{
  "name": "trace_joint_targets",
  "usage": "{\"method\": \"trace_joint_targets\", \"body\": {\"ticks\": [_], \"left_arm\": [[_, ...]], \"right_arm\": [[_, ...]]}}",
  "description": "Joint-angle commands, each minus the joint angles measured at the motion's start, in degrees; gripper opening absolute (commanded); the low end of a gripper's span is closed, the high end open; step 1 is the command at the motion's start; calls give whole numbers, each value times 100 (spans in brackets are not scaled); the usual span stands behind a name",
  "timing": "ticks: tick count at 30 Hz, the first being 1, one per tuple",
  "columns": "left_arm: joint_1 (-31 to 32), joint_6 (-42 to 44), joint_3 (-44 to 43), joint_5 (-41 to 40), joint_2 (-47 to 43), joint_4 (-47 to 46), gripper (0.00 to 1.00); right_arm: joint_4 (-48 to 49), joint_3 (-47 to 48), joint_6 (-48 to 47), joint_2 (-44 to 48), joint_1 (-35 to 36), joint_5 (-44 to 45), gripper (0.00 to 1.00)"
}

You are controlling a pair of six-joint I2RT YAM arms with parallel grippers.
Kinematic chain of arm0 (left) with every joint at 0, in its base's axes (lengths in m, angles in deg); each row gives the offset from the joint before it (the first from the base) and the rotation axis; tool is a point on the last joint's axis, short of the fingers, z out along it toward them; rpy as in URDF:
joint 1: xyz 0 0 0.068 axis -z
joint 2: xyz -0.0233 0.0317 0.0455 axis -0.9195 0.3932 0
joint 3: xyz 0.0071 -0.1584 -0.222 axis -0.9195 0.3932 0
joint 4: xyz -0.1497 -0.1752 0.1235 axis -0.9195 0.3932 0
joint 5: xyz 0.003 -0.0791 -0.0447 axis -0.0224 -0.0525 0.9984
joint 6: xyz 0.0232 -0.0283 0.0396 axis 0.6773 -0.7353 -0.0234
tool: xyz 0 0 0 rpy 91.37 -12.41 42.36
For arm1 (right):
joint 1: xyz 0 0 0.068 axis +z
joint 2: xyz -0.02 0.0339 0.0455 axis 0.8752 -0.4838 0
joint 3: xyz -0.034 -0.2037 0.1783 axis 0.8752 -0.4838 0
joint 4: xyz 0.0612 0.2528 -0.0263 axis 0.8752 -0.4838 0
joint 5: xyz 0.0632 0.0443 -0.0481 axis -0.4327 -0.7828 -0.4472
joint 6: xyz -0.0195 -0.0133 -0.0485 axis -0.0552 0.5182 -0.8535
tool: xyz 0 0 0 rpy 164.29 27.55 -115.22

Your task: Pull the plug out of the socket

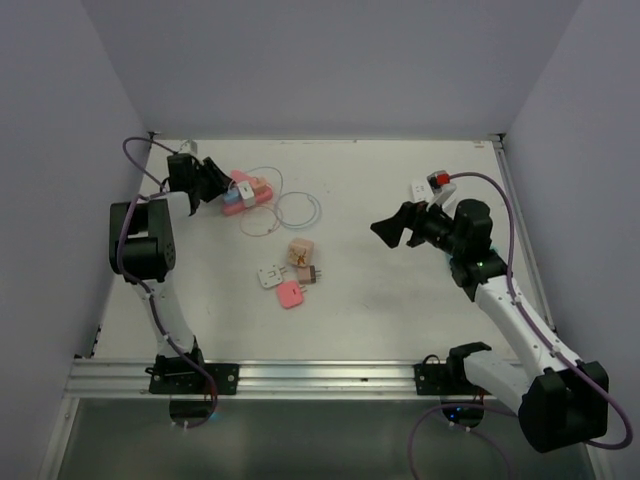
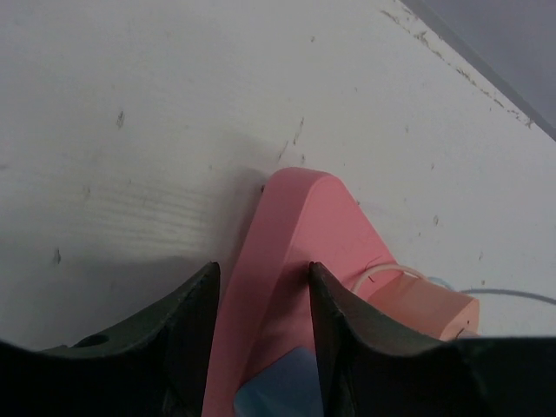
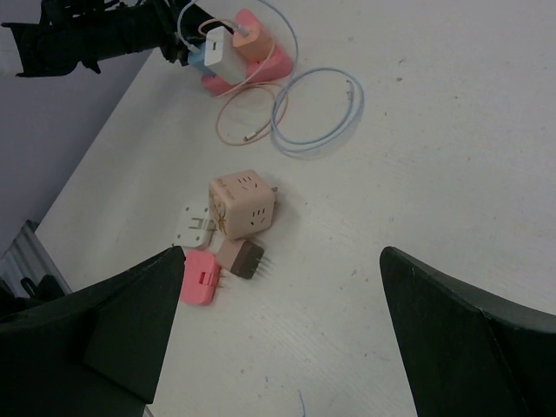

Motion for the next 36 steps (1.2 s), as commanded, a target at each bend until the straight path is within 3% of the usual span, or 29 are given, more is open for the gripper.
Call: {"method": "trace_joint_targets", "body": {"ticks": [1,6,9,12,16,21,32,36], "left_arm": [[22,-844,918,132,-626,-649,49],[215,-1320,1843,-53,-1154,-1098,49],[329,-1426,2450,-71,-1646,-1529,56],[330,-1418,3012,-70,-2086,-1898,72],[172,-1224,3163,-203,-2210,-2083,81],[57,-1574,3443,158,-1973,-2776,80],[162,-2279,4621,17,-1973,-4130,74],[224,-2428,4622,70,-1657,-4429,74]], "right_arm": [[256,-27,-89,-62,43,-59,99],[230,-9,-106,-88,60,-41,99],[221,-9,-124,-71,60,-41,99],[248,-27,-124,-97,78,-50,99],[274,-35,-124,-89,104,-67,99],[239,-27,-159,-53,122,-67,99],[239,-35,-159,-53,131,-41,99],[239,-44,-168,-36,148,-23,99]]}}
